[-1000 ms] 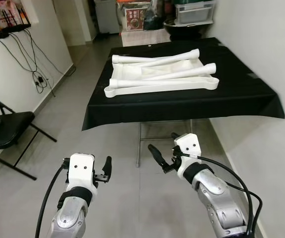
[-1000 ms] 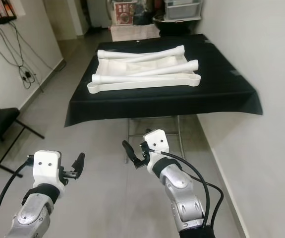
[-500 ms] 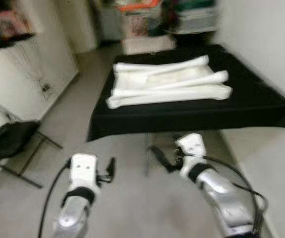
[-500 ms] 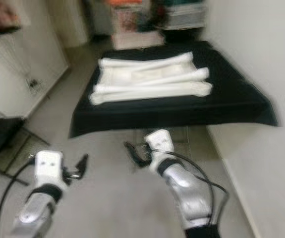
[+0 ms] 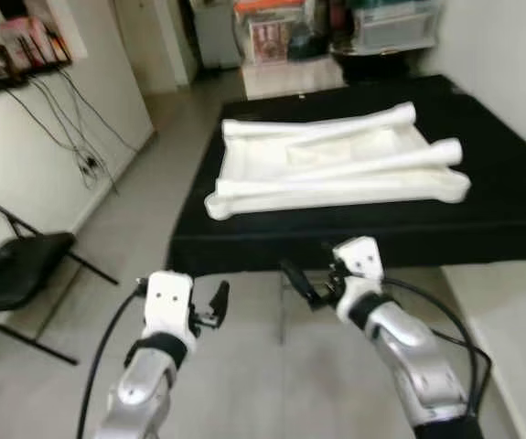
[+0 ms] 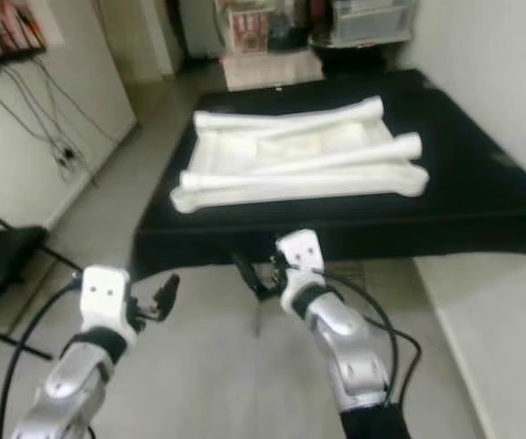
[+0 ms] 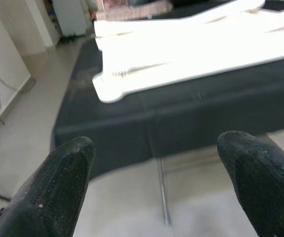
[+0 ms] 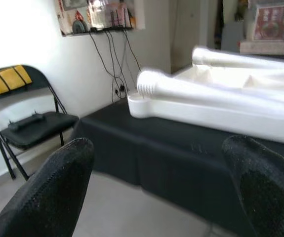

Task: Building children table

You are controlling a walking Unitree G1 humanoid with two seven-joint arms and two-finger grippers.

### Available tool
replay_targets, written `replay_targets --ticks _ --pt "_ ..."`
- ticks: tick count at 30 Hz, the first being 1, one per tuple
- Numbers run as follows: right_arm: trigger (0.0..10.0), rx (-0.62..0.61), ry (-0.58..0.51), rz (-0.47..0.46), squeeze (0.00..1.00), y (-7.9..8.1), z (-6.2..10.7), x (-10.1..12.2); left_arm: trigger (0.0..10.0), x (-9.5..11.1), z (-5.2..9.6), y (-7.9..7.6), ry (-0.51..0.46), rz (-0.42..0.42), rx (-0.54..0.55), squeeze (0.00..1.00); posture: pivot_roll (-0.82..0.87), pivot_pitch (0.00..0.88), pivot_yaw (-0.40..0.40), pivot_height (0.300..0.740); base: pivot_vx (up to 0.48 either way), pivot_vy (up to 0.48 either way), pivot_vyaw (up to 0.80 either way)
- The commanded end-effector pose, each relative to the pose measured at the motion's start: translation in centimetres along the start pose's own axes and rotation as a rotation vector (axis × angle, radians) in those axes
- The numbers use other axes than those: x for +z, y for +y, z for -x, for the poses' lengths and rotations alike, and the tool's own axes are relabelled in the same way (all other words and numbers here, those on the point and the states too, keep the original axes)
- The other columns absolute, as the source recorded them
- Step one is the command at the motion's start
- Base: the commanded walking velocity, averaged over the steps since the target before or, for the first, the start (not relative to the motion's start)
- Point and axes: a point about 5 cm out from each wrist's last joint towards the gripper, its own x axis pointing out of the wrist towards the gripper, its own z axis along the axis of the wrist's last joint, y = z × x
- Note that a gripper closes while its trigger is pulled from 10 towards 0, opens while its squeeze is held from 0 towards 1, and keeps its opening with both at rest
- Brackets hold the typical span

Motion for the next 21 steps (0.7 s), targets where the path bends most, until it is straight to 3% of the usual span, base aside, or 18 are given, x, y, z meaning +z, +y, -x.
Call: replay_targets --ticks 1,9,21 --pt "10.0 0.033 0.007 -0.033 0.00 0.80 -0.37 -0.11 10.0 -0.27 0.02 0.49 0.023 -0.019 -0.002 0.00 -0.08 0.006 0.075 0.740 0.319 0.000 -0.80" --pt "10.0 0.036 -0.001 -0.053 0.00 0.68 -0.40 -0.05 10.0 0.00 -0.20 0.08 0.012 -0.023 -0.026 0.00 -0.08 0.004 0.071 0.740 0.319 0.000 -0.80" --pt "10.0 0.065 -0.031 -0.055 0.00 0.81 -0.45 0.37 10.0 0.37 -0.44 0.09 0.000 -0.021 -0.036 0.00 -0.08 0.000 0.072 0.740 0.318 0.000 0.00"
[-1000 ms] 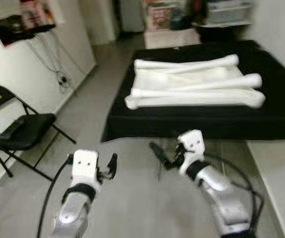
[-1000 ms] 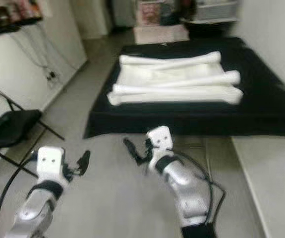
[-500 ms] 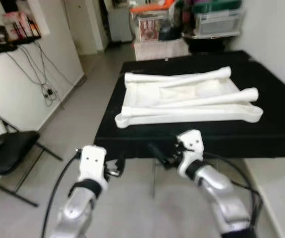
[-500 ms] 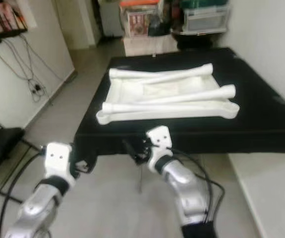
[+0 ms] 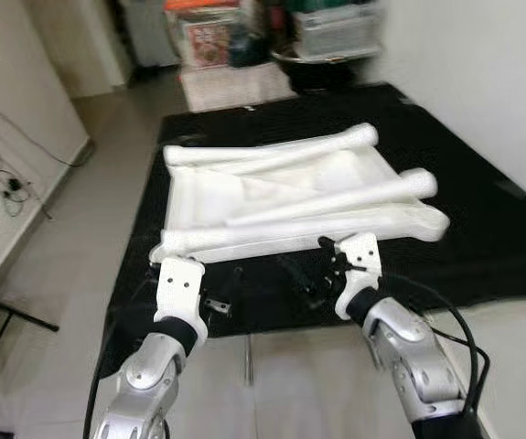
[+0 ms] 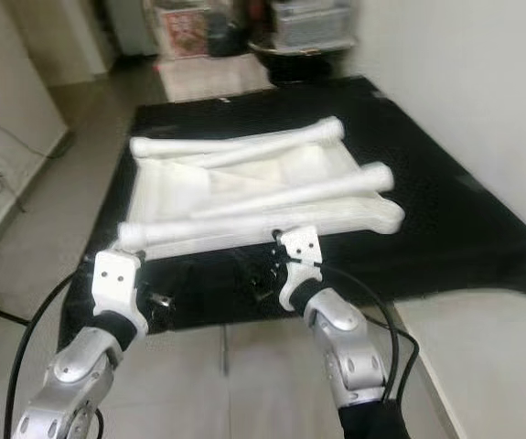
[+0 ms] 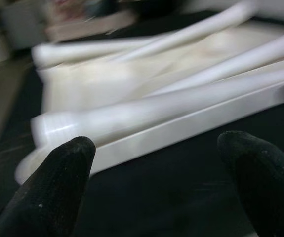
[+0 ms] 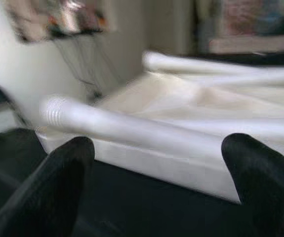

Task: Building children table

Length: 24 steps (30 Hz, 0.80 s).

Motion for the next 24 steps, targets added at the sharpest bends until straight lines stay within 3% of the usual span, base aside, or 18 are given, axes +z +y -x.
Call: replay_targets --ticks 1,12,14,24 --pt "10.0 -0.018 -0.002 0.003 0.00 -0.7 0.5 0.0 10.0 0.4 -0.2 -0.5 -0.014 -0.002 -0.024 0.00 -0.08 0.000 0.072 0.740 0.311 0.000 0.00" --pt "10.0 0.059 -0.085 0.034 0.00 -1.0 -0.7 2.8 10.0 1.0 -1.0 -0.5 -0.045 0.020 -0.006 0.00 -0.09 0.000 0.062 0.740 0.318 0.000 0.00" --pt "10.0 0.095 -0.092 0.079 0.00 -0.8 -1.1 3.3 10.0 1.0 -1.1 -0.4 -0.046 0.029 0.002 0.00 -0.08 0.000 0.062 0.740 0.315 0.000 0.00" --pt "10.0 0.157 -0.077 0.178 0.00 -0.5 -1.3 3.6 10.0 1.0 -1.1 -0.4 -0.043 0.039 0.019 0.00 -0.08 0.000 0.059 0.740 0.202 0.000 0.00"
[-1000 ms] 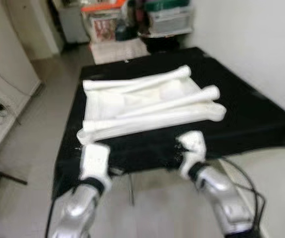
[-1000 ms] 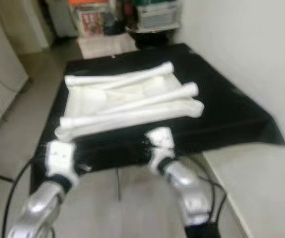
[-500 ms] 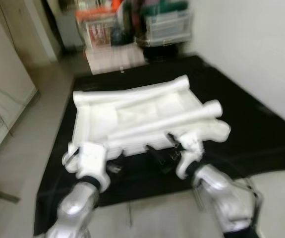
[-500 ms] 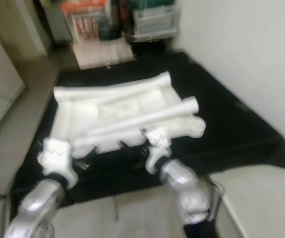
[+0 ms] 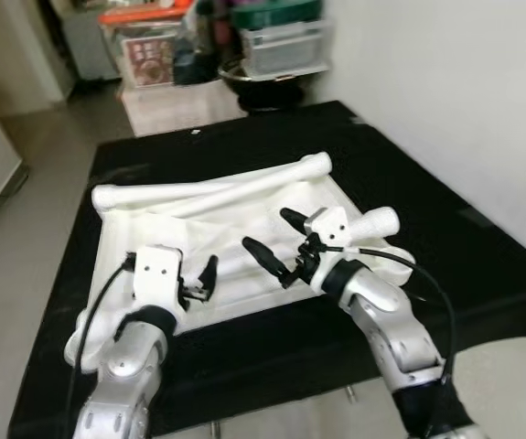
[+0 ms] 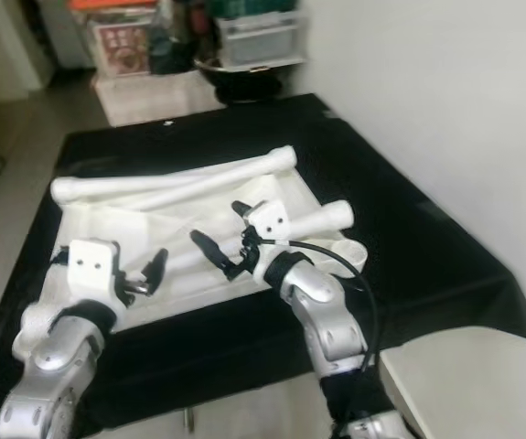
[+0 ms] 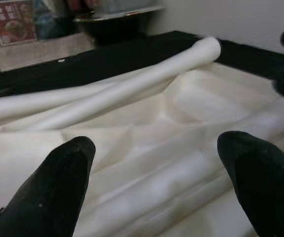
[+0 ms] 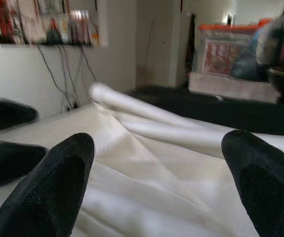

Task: Building children table

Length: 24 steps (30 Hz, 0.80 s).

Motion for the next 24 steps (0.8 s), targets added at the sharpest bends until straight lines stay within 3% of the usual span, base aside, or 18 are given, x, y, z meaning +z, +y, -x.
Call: replay_targets --ticks 1,3,5,8,11,13,14,15,16,18,21,24 --pt "10.0 0.066 -0.016 0.063 0.00 0.8 -0.8 0.7 10.0 0.0 0.3 1.1 -0.001 -0.005 0.053 0.00 -0.07 0.000 0.059 0.740 0.000 0.000 0.00" --pt "10.0 0.142 0.030 0.173 0.00 0.2 -0.6 1.4 10.0 -0.2 0.6 0.9 0.017 0.000 0.041 0.00 -0.07 0.000 0.060 0.740 0.000 0.000 0.00" --pt "10.0 0.142 0.030 0.173 0.00 0.2 -0.6 1.4 10.0 -0.2 0.6 0.9 0.017 0.000 0.041 0.00 -0.07 0.000 0.060 0.740 0.000 0.000 0.00" --pt "10.0 0.216 0.068 0.268 0.00 -0.7 -0.3 2.5 10.0 -0.2 0.9 0.8 0.027 0.009 0.044 0.00 -0.07 0.000 0.058 0.740 0.000 -0.472 0.00" --pt "10.0 0.281 0.152 0.409 0.00 -1.7 0.1 3.5 10.0 -0.4 1.4 1.3 0.055 0.025 0.140 0.00 -0.07 0.000 0.057 0.740 0.000 -0.338 0.00" --pt "10.0 0.281 0.152 0.409 0.00 -1.7 0.1 3.5 10.0 -0.4 1.4 1.3 0.055 0.025 0.140 0.00 -0.07 0.000 0.057 0.740 0.000 -0.270 0.00" --pt "10.0 0.299 0.200 0.441 0.00 -1.9 0.2 3.3 10.0 -0.5 1.6 1.5 0.071 0.029 0.166 0.00 -0.08 0.000 0.059 0.740 0.000 0.000 0.00" --pt "10.0 0.328 0.272 0.532 0.00 -1.8 0.3 2.8 10.0 -1.0 1.9 1.3 0.123 0.039 0.176 0.00 -0.08 0.000 0.061 0.740 0.000 0.000 0.00" --pt "10.0 0.328 0.272 0.532 0.00 -1.8 0.3 2.8 10.0 -1.0 1.9 1.3 0.123 0.039 0.176 0.00 -0.08 0.000 0.061 0.740 0.000 0.000 0.00" --pt "10.0 0.369 0.368 0.634 0.00 -1.8 0.2 2.2 10.0 -1.6 2.5 0.8 0.184 0.062 0.163 0.00 -0.07 0.002 0.057 0.740 0.000 0.000 0.00" --pt "10.0 0.413 0.409 0.658 0.00 -1.6 -0.1 2.2 10.0 -1.7 2.6 0.2 0.199 0.071 0.130 0.00 -0.07 0.006 0.056 0.740 0.000 0.000 0.00" --pt "10.0 0.459 0.480 0.649 0.00 -1.7 -1.4 3.0 10.0 -1.6 2.7 -0.9 0.197 0.098 0.034 0.00 -0.07 0.018 0.051 0.740 0.000 0.000 0.00"
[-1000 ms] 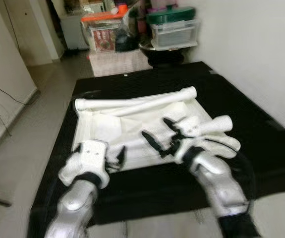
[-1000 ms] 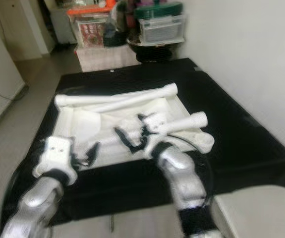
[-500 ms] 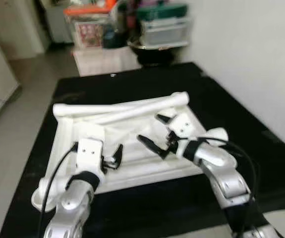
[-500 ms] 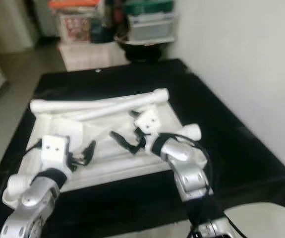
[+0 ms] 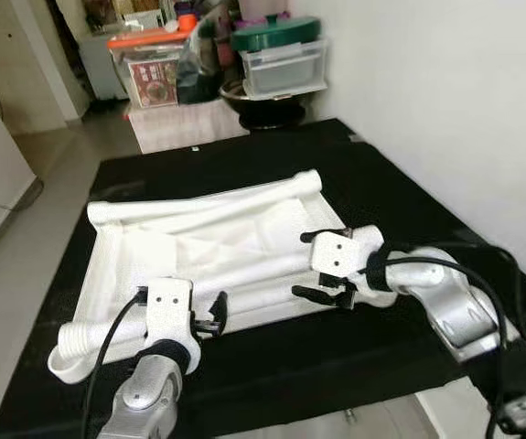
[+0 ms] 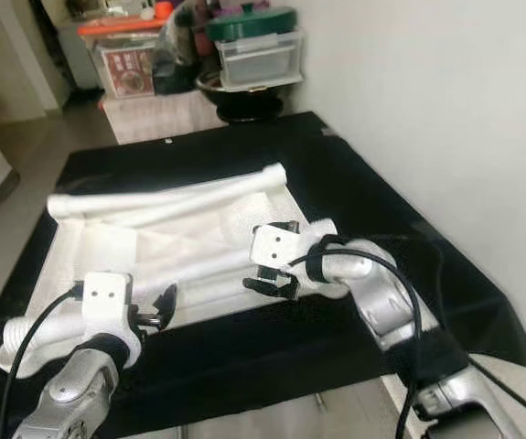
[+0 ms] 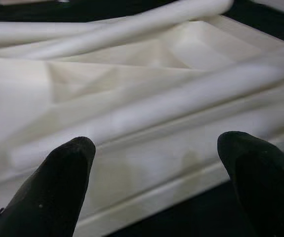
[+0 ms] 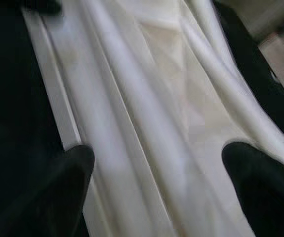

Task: Building children table

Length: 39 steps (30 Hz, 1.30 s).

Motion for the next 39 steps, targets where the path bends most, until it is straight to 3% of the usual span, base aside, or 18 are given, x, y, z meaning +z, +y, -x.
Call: replay_targets --ticks 1,4,5,6,8,11,19,22,27,39 --pt "10.0 0.036 0.020 0.001 0.00 -0.5 -0.4 0.7 10.0 -0.2 0.2 -0.5 0.016 0.015 -0.051 0.00 -0.07 0.018 0.050 0.740 0.000 0.000 0.00" --pt "10.0 0.027 0.052 -0.012 0.00 -1.4 -0.7 0.9 10.0 -0.3 0.3 -0.8 0.030 0.014 -0.079 0.00 -0.07 0.021 0.047 0.740 0.000 0.000 0.00" --pt "10.0 0.003 0.080 -0.032 0.00 -2.7 -1.0 1.2 10.0 -0.6 0.2 -1.2 0.048 0.010 -0.103 0.00 -0.07 0.025 0.037 0.740 0.000 0.000 0.00" --pt "10.0 0.003 0.080 -0.032 0.00 -2.7 -1.0 1.2 10.0 -0.6 0.2 -1.2 0.048 0.010 -0.103 0.00 -0.07 0.025 0.037 0.740 0.000 0.000 0.00" --pt "10.0 -0.035 0.133 -0.094 0.00 -4.9 -1.4 1.7 10.0 -0.9 0.2 -1.8 0.058 0.007 -0.129 0.00 -0.07 0.024 0.020 0.740 0.000 0.000 0.00" --pt "10.0 -0.022 0.148 -0.109 0.00 -5.7 -1.3 2.0 10.0 -0.9 0.2 -1.8 0.055 0.028 -0.118 0.00 -0.08 0.026 0.018 0.740 0.000 0.000 0.00" --pt "10.0 0.066 0.148 -0.222 0.00 -6.0 -2.4 3.0 10.0 -0.4 0.0 -2.3 0.036 -0.040 -0.177 0.00 -0.08 0.035 0.014 0.740 0.000 0.000 0.00" --pt "10.0 0.042 0.088 -0.219 0.00 -6.4 -3.1 3.5 10.0 -0.4 0.1 -2.4 0.041 -0.051 -0.185 0.00 -0.08 0.039 0.012 0.740 0.000 0.000 0.00" --pt "10.0 0.072 0.126 -0.247 0.00 -6.5 -3.8 3.5 10.0 -0.4 0.4 -2.6 0.041 -0.057 -0.198 0.00 -0.07 0.051 0.014 0.740 0.000 0.000 0.00" --pt "10.0 0.105 0.172 -0.177 0.00 -6.9 -4.1 3.7 10.0 0.3 0.4 -3.3 0.015 -0.106 -0.249 0.00 -0.07 0.056 0.015 0.740 0.000 0.000 0.00"
